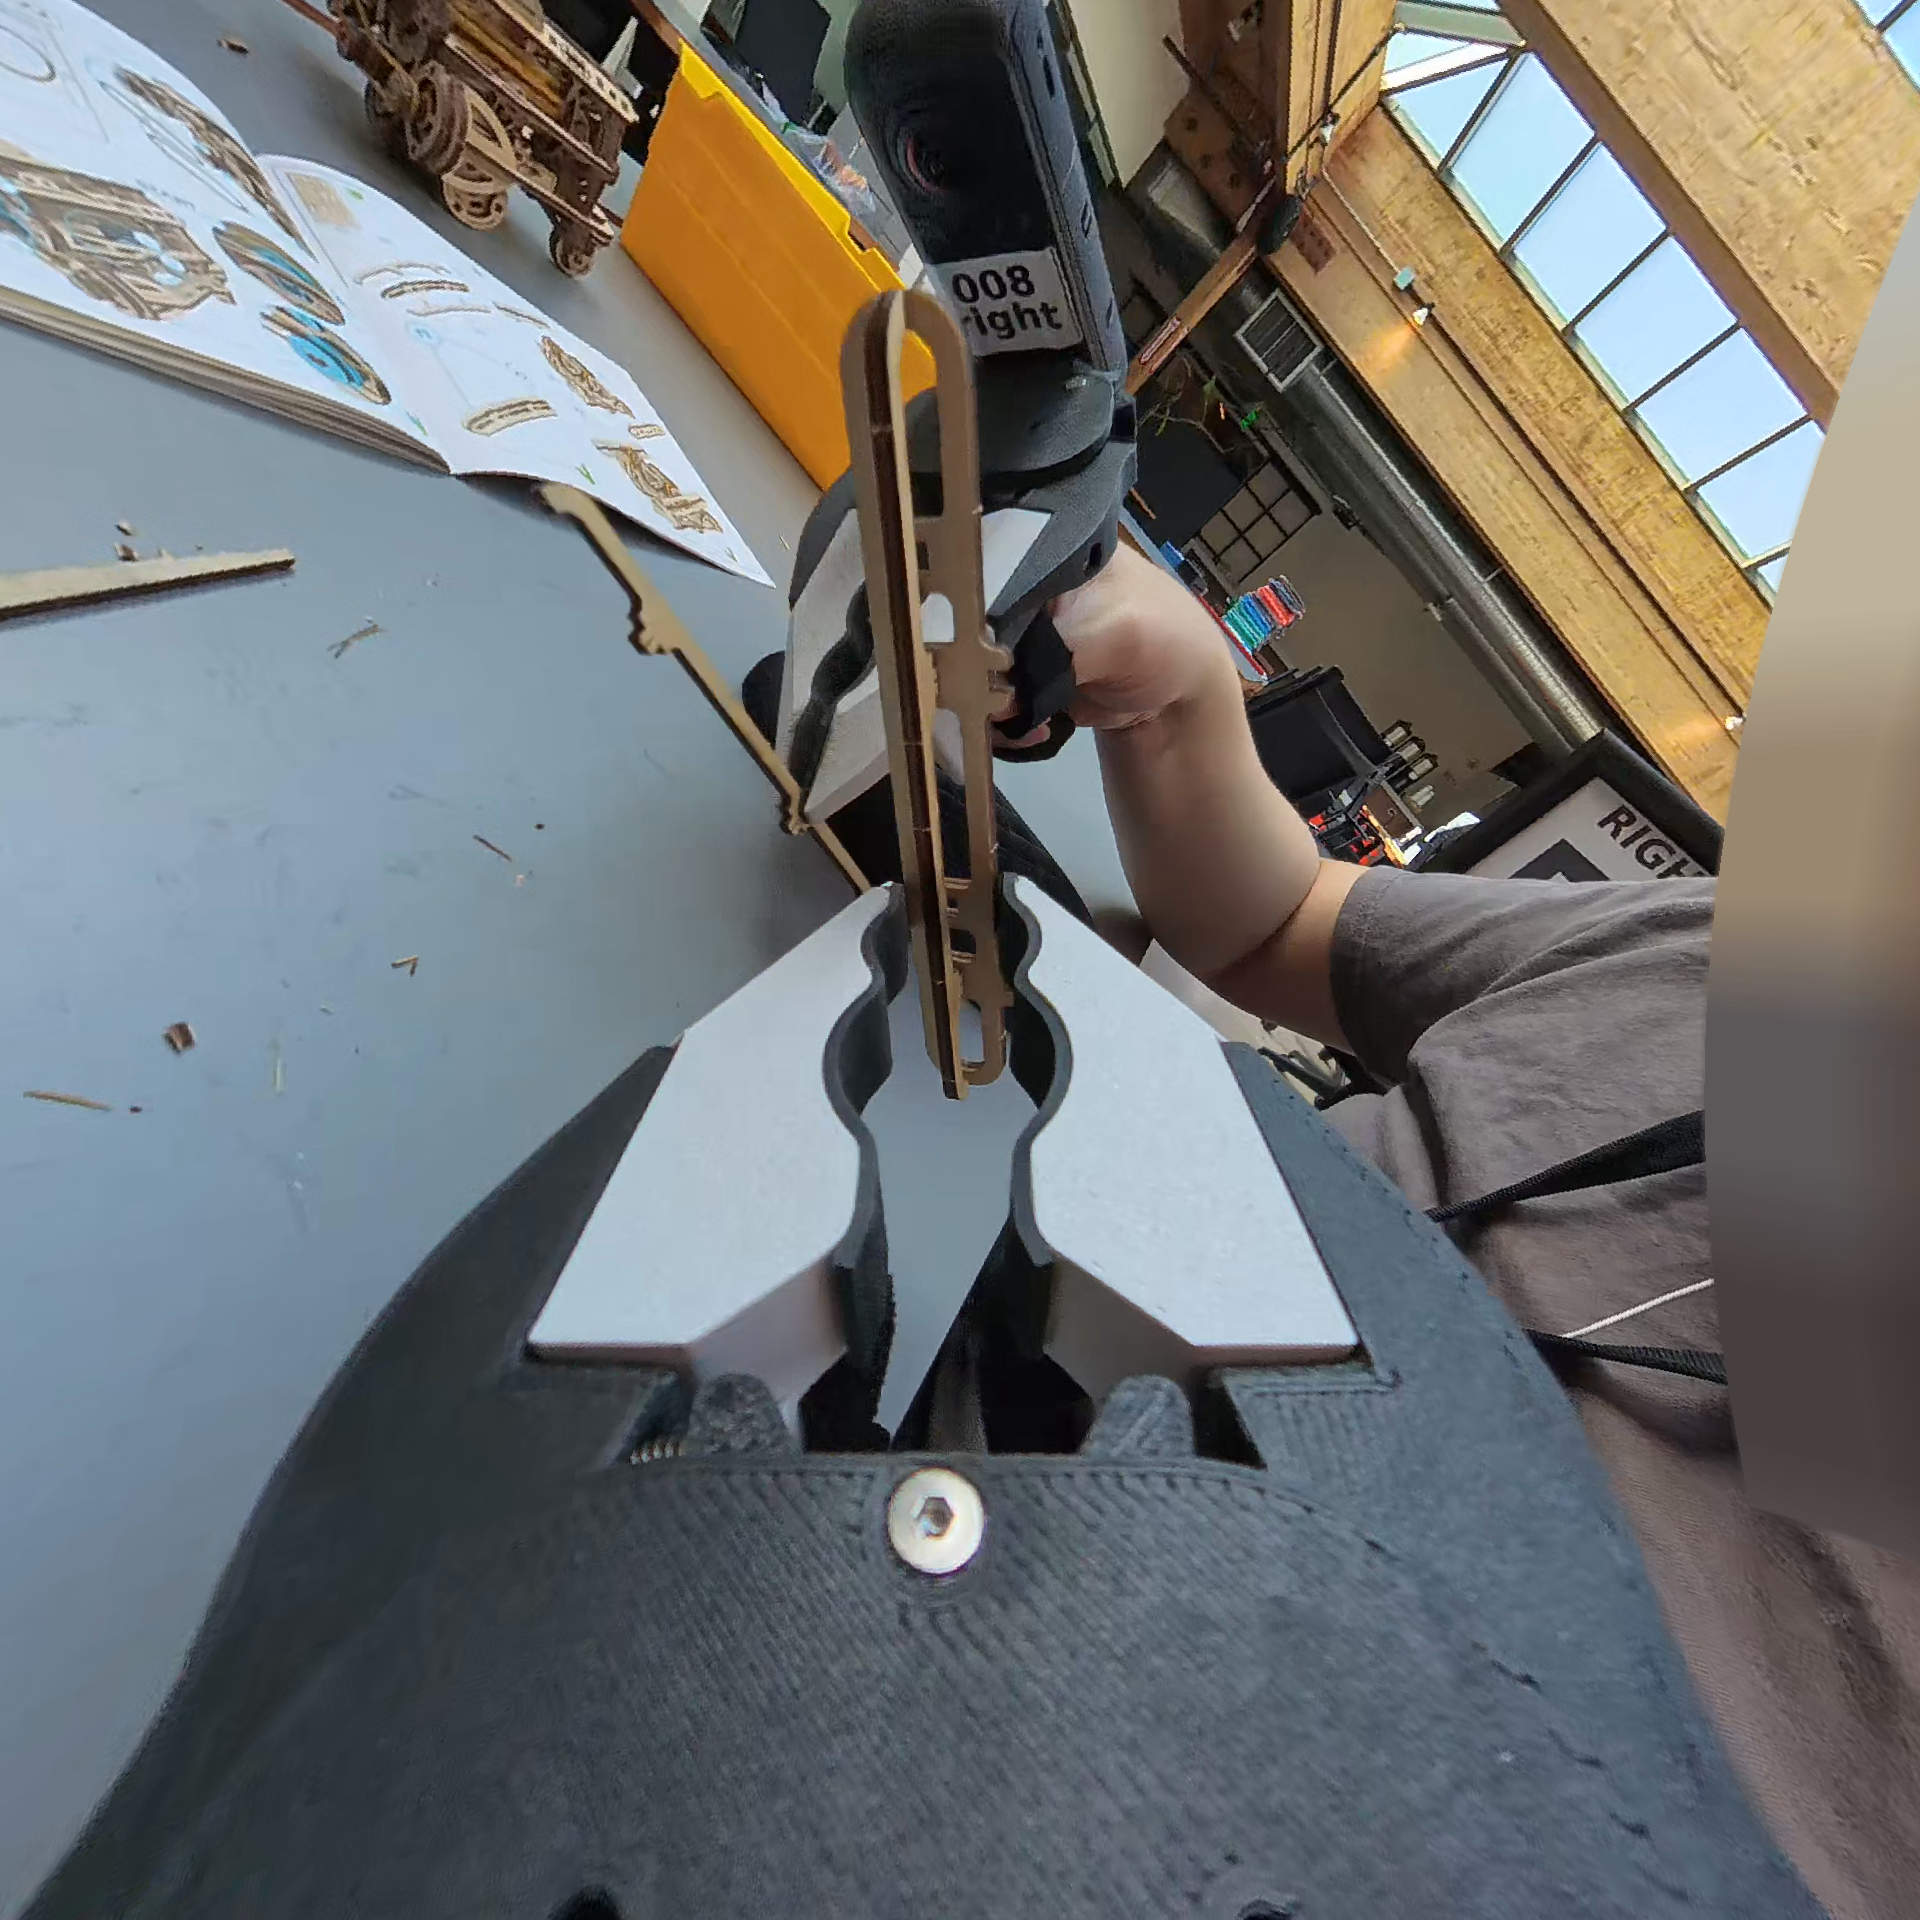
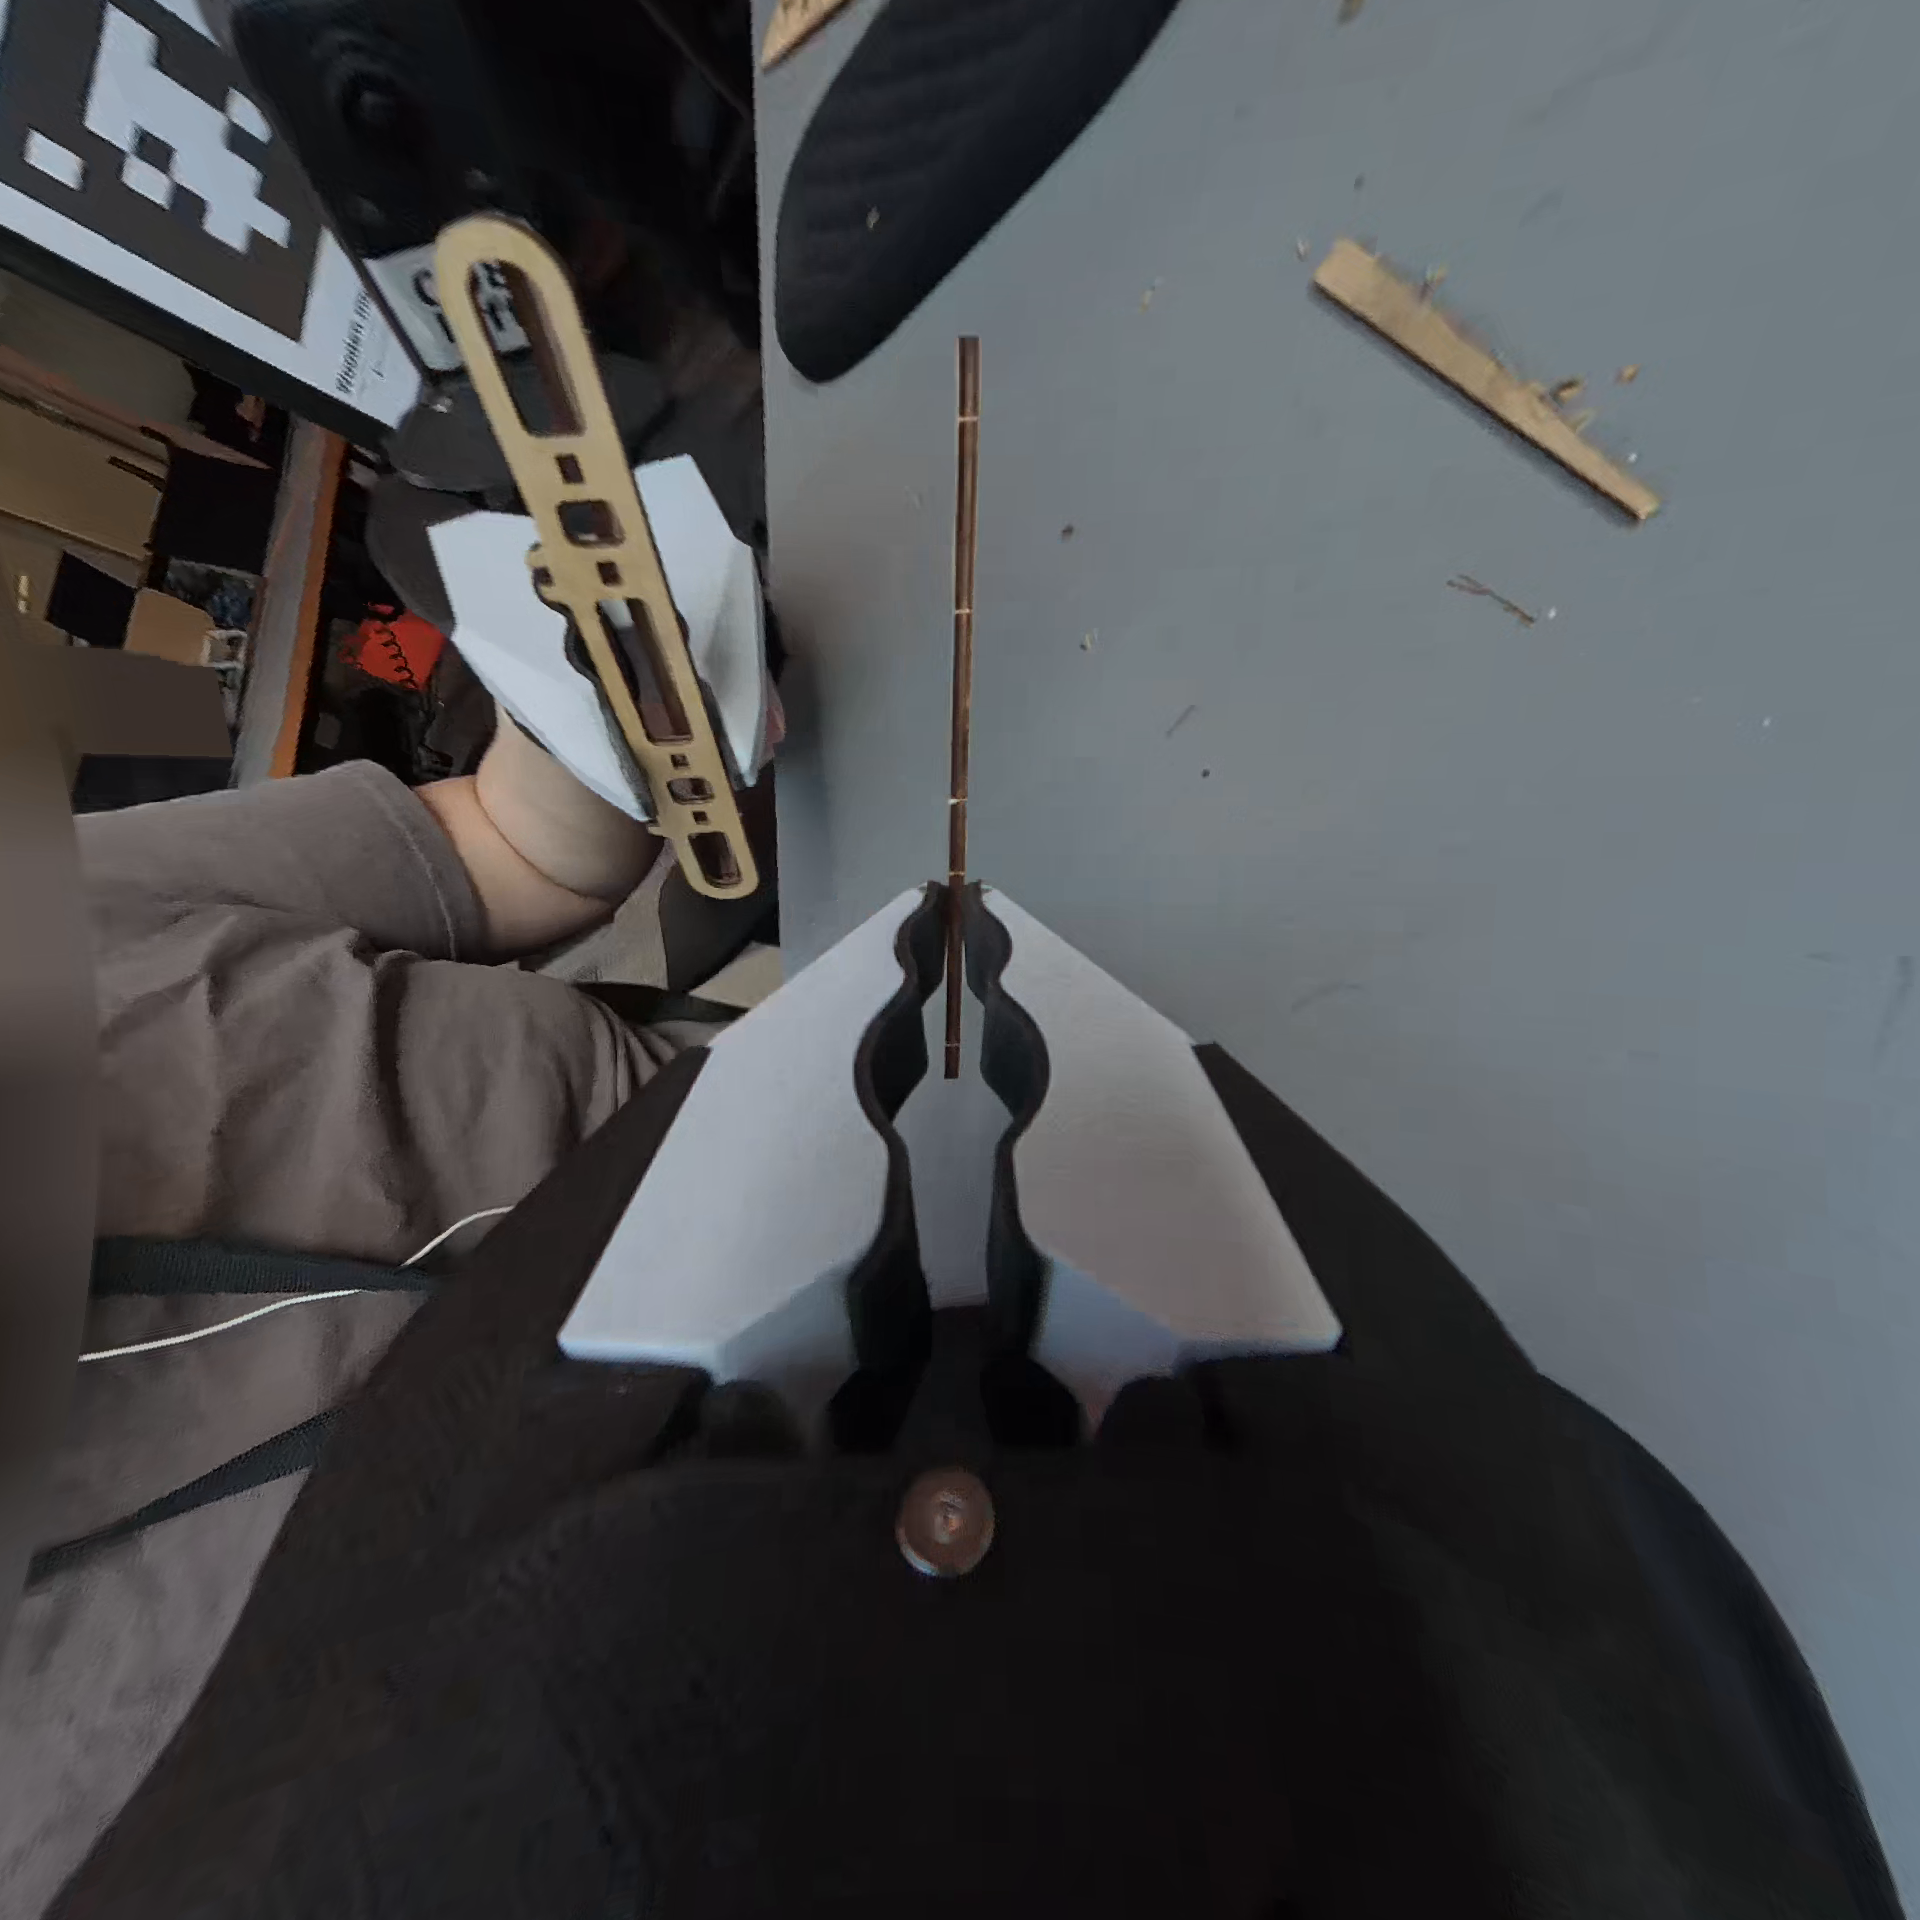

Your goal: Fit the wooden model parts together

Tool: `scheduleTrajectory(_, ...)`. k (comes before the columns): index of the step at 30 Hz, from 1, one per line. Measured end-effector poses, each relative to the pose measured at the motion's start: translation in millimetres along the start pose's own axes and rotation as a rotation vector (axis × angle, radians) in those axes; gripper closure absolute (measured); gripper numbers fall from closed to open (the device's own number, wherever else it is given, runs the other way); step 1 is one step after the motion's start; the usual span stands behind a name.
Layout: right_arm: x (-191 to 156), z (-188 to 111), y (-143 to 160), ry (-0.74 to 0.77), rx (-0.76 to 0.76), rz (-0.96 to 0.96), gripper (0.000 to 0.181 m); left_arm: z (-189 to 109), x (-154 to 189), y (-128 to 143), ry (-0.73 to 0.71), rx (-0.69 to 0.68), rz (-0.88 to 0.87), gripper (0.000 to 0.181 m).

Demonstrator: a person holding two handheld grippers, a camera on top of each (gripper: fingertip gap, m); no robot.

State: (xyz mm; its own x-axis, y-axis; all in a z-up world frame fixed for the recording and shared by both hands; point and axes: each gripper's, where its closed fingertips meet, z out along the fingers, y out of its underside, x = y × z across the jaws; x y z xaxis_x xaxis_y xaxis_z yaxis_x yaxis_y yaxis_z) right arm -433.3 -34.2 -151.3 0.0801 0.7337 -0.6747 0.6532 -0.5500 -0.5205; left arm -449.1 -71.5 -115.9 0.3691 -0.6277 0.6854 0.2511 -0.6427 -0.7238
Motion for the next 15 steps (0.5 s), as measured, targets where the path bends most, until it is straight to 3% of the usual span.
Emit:
scheduleTrajectory(6, 24.3, 21.5, 15.0, 0.281, -0.298, -0.113, 0.181, -10.8, 4.0, 2.1, 0.043, 0.059, -0.098, 0.167)
scheduleTrajectory(9, 28.1, 31.9, 21.4, 0.33, -0.374, -0.157, 0.18, -16.1, 2.5, -0.5, 0.038, 0.109, -0.103, 0.167)
scheduleTrajectory(13, 18.3, 23.5, 9.6, 0.34, -0.345, -0.221, 0.16, -16.0, 1.5, 5.3, 0.026, 0.113, -0.1, 0.167)
scheduleTrajectory(15, -13.0, 22.2, -16.9, 0.215, -0.188, -0.259, 0.149, -13.9, 1.4, 8.0, 0.016, 0.106, -0.09, 0.167)
